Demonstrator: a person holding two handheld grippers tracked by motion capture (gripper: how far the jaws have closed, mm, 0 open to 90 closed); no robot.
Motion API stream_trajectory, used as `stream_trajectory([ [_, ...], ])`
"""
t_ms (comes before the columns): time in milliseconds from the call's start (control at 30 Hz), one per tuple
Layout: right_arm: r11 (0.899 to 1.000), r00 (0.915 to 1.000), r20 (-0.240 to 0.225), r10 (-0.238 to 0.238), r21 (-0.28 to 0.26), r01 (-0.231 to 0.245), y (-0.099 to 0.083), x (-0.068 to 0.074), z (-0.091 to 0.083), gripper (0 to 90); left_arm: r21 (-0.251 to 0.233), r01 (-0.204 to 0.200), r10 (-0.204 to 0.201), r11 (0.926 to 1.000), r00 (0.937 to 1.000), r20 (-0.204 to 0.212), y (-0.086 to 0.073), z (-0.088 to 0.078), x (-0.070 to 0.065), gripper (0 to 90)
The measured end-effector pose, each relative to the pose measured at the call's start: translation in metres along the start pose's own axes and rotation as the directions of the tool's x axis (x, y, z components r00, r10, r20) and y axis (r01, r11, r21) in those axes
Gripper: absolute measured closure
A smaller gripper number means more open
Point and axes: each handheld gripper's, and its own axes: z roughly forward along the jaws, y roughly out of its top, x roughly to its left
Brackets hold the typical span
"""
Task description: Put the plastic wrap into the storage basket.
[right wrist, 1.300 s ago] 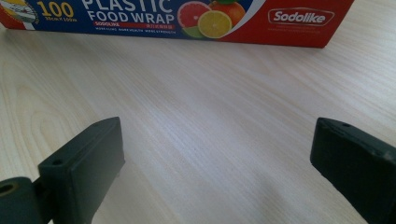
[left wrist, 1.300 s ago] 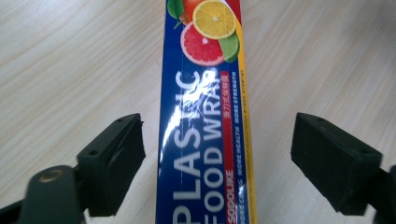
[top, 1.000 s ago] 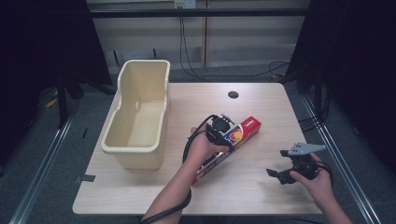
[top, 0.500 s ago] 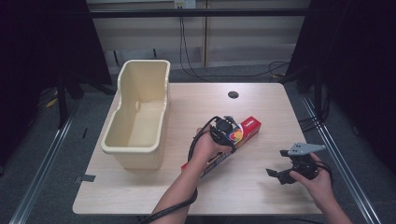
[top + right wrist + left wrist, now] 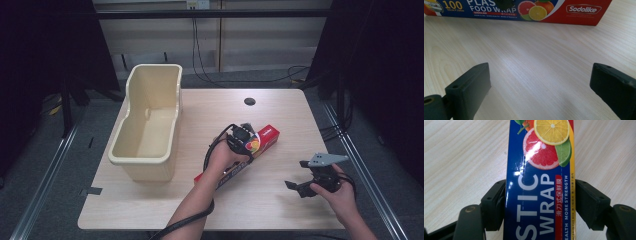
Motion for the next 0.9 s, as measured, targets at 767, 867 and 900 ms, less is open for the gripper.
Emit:
stream_trajectory([
  [767,1.0,1.0,0.004,-0.003,0.009,0.003,0.0,0.0,0.002,3.2,0.136,0.046,-0.048,0.9897,0.9988,0.008,0.013,-0.01,-0.005,40.9],
  [867,1.0,1.0,0.003,-0.006,0.008,0.006,0.0,-0.001,0.002,3.2,0.147,0.087,-0.091,0.9852,0.9958,0.014,0.016,-0.02,-0.006,41.0],
  [900,1.0,1.0,0.0,-0.006,0.006,0.006,0.0,-0.001,0.002,3.2,0.146,0.094,-0.096,0.9849,0.9954,0.008,0.017,-0.026,-0.006,41.1],
])
